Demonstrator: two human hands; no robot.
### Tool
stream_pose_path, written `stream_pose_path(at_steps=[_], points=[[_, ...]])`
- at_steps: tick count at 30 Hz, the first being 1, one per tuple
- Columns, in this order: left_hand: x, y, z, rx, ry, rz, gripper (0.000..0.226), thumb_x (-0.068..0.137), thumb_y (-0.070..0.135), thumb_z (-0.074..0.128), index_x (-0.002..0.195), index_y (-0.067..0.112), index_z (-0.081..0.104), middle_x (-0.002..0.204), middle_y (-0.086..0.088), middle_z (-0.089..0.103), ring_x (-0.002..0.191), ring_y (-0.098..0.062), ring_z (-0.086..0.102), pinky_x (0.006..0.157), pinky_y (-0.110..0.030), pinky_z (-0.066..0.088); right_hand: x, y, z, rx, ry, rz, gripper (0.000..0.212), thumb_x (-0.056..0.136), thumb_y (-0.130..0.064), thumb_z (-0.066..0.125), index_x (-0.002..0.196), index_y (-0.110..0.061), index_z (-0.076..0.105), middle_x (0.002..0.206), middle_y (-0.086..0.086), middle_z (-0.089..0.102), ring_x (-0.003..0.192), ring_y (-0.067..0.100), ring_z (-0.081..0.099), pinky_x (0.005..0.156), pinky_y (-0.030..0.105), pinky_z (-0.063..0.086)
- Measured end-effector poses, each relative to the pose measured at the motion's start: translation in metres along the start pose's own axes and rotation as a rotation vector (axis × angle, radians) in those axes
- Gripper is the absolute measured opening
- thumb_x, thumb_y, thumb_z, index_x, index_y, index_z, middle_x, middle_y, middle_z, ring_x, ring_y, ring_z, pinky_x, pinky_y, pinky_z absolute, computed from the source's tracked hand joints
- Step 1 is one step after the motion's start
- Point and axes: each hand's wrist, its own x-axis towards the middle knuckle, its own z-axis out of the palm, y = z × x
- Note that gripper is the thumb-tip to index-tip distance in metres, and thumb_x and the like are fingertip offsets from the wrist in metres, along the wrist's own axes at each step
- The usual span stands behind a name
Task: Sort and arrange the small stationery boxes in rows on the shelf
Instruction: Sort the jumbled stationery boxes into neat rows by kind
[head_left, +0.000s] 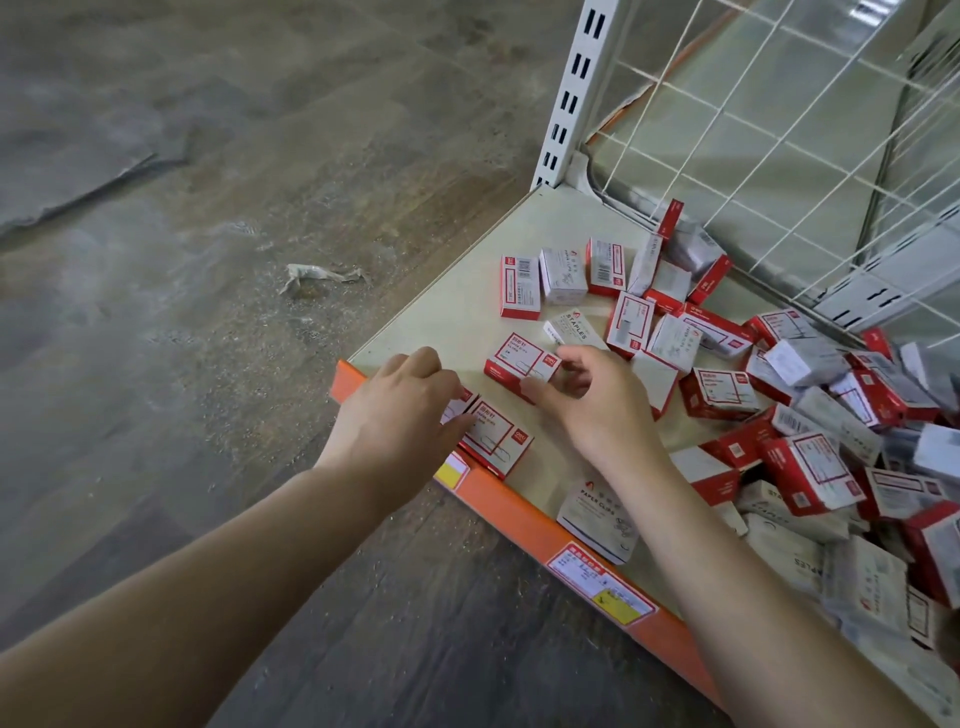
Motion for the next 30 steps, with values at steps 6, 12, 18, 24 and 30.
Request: stream_pose_path(at_steps=[6, 12, 18, 24, 30], points=[[0.000, -0.003, 0.003, -0.032, 0.010, 0.013, 0.032, 0.091, 0.040, 0.049, 0.117, 0.024, 0.057, 0.112, 0.006, 0.047, 0.108, -0.013, 0.040, 0.080, -0.027, 0.043, 0.007, -0.004, 0.009, 0.023, 0.030, -0.085, 0.035, 0.090, -0.022, 0.059, 0.124, -0.018, 0.059, 0.114, 0.000, 0.060, 0.104, 0.012, 0.057, 0.089, 0.025, 0.049], [-0.001, -0.007, 0.005, -0.070, 0.034, 0.037, 0.028, 0.089, 0.037, 0.053, 0.111, 0.020, 0.060, 0.109, 0.004, 0.049, 0.105, -0.015, 0.043, 0.083, -0.031, 0.043, 0.009, -0.023, 0.021, 0.026, -0.054, -0.163, 0.037, 0.091, -0.020, 0.057, 0.127, -0.018, 0.057, 0.114, 0.003, 0.058, 0.099, 0.014, 0.056, 0.087, 0.028, 0.049], [-0.002, -0.009, 0.006, -0.085, 0.045, 0.041, 0.027, 0.089, 0.036, 0.055, 0.108, 0.018, 0.062, 0.109, 0.003, 0.050, 0.104, -0.016, 0.045, 0.081, -0.033, 0.045, 0.013, -0.028, 0.026, 0.010, -0.079, -0.177, 0.036, 0.091, -0.022, 0.057, 0.128, -0.019, 0.057, 0.113, 0.005, 0.058, 0.099, 0.016, 0.057, 0.084, 0.025, 0.047], [-0.002, -0.007, 0.005, -0.096, 0.041, 0.031, 0.027, 0.088, 0.034, 0.057, 0.107, 0.017, 0.063, 0.107, 0.002, 0.050, 0.103, -0.017, 0.046, 0.082, -0.035, 0.045, 0.013, -0.027, 0.028, 0.025, -0.091, -0.180, 0.034, 0.090, -0.025, 0.059, 0.123, -0.021, 0.061, 0.108, 0.005, 0.062, 0.092, 0.016, 0.060, 0.082, 0.032, 0.053], [-0.002, -0.006, 0.004, -0.096, 0.027, 0.022, 0.026, 0.088, 0.034, 0.056, 0.108, 0.017, 0.062, 0.108, 0.002, 0.049, 0.104, -0.017, 0.045, 0.083, -0.033, 0.045, 0.013, -0.028, 0.027, 0.028, -0.094, -0.180, 0.034, 0.089, -0.027, 0.060, 0.122, -0.022, 0.061, 0.109, 0.004, 0.063, 0.092, 0.015, 0.060, 0.077, 0.024, 0.050]])
